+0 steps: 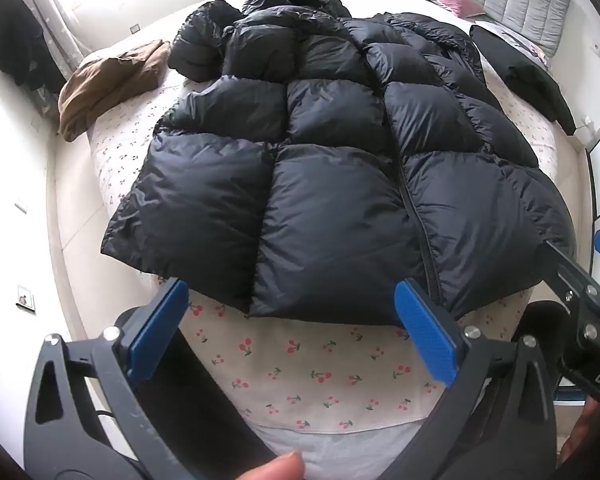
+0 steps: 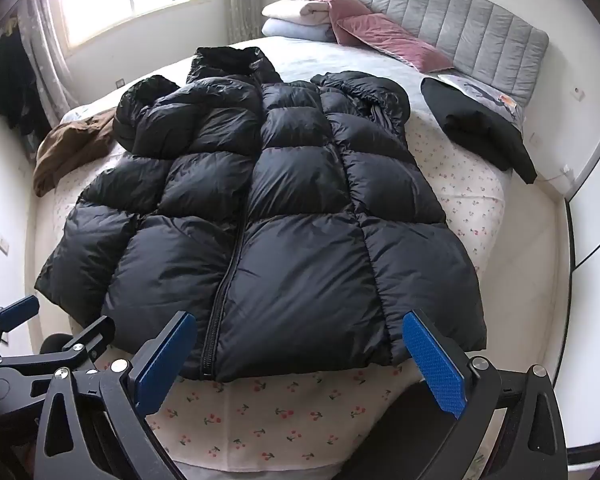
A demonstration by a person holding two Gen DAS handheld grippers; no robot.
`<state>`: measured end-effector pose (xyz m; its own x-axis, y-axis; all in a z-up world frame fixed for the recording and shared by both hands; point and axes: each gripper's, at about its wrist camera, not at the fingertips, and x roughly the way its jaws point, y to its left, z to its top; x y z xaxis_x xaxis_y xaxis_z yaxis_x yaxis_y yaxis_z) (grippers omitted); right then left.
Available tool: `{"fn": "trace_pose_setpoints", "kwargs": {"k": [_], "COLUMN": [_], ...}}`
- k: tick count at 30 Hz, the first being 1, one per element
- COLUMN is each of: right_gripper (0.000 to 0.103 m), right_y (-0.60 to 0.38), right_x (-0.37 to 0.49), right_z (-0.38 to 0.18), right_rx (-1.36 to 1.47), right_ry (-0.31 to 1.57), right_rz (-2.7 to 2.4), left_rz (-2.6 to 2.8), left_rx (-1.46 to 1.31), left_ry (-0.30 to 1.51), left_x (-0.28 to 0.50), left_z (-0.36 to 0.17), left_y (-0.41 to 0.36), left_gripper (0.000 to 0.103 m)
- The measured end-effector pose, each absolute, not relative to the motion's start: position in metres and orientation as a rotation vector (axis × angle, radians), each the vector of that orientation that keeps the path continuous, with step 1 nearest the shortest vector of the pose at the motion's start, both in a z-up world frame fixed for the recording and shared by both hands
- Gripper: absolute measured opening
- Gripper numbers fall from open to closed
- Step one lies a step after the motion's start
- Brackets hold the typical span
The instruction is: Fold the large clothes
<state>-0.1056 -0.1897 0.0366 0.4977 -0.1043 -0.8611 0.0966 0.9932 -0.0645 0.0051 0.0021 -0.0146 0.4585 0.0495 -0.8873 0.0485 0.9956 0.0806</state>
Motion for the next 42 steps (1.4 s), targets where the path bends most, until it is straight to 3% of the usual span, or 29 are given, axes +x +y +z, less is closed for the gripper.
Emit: {"fn": "trace_pose_setpoints", "kwargs": {"k": [42], "right_gripper": [0.103], "right_y": [-0.190], "right_x": [-0.106], "right_z": [0.026], "right_rx": [-0.087], "right_ry": [1.011], "right_rz": [-0.161], "left_rz": [-0.010], "left_rx": [0.122], "left_ry": [1.155], "left_x": [0.013], "left_z": [-0.021], "left_y": [0.009], "left_gripper": [0.103]}}
